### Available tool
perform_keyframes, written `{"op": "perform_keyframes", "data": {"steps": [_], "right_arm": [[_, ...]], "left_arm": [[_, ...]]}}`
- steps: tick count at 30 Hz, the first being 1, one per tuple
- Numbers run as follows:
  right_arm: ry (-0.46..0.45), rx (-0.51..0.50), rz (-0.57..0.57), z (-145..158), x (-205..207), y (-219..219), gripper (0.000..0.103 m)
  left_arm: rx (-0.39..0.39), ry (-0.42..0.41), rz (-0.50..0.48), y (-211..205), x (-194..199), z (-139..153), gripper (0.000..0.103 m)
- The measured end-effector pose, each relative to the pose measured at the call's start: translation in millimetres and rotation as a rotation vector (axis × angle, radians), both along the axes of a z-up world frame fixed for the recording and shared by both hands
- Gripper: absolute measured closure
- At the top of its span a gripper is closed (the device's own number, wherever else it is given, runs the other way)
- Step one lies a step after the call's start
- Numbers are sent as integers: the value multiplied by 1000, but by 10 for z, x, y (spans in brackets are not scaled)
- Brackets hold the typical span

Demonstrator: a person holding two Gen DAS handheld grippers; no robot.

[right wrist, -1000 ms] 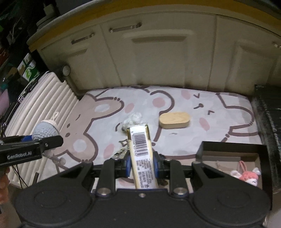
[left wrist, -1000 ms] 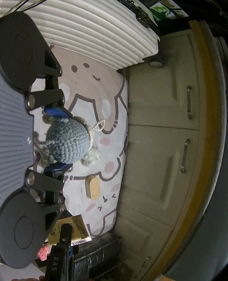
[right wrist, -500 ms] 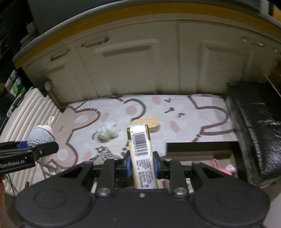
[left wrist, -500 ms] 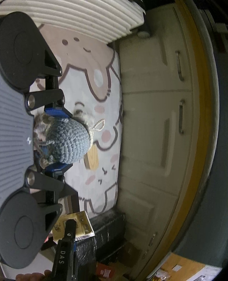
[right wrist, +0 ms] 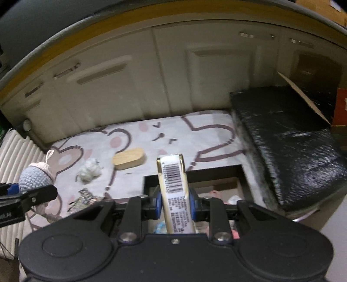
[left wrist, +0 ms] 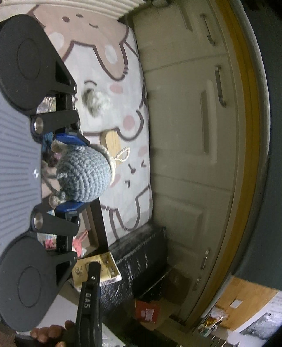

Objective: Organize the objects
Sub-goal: 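Carry the octopus and barcode box with both tools over the black box, then lower the octopus into the black box and open the left tool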

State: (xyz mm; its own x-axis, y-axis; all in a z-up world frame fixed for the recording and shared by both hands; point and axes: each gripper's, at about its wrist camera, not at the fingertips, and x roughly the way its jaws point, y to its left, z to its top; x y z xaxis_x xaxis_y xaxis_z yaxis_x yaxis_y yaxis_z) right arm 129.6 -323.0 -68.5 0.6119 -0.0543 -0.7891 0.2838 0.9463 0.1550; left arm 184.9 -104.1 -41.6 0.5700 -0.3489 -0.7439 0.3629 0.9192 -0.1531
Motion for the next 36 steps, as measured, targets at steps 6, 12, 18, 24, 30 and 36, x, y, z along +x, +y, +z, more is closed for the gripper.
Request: {"op": "perform_keyframes", "data": {"steps": [6, 12, 18, 24, 30, 36], "right_arm": [[18, -14, -56, -109, -26, -226, 78], [40, -20, -84, -236, 12, -340, 78], [70, -19, -90, -367, 116, -390, 78], [81, 4, -104, -443, 158, -462, 78], [93, 36, -125, -517, 190, -542, 78], [91, 96, -164, -592, 250, -585, 78]], "left_arm": [[-41, 5, -38, -233, 48, -68, 51], [-111, 46, -66, -439, 182, -199, 51], [-146, 85, -88, -631, 349, -416, 51], [-183, 146, -125, -797, 519, -683, 51], [-147, 179, -119, -934, 604, -926, 50], [-94, 185, -110, -937, 648, -1017, 37]]}}
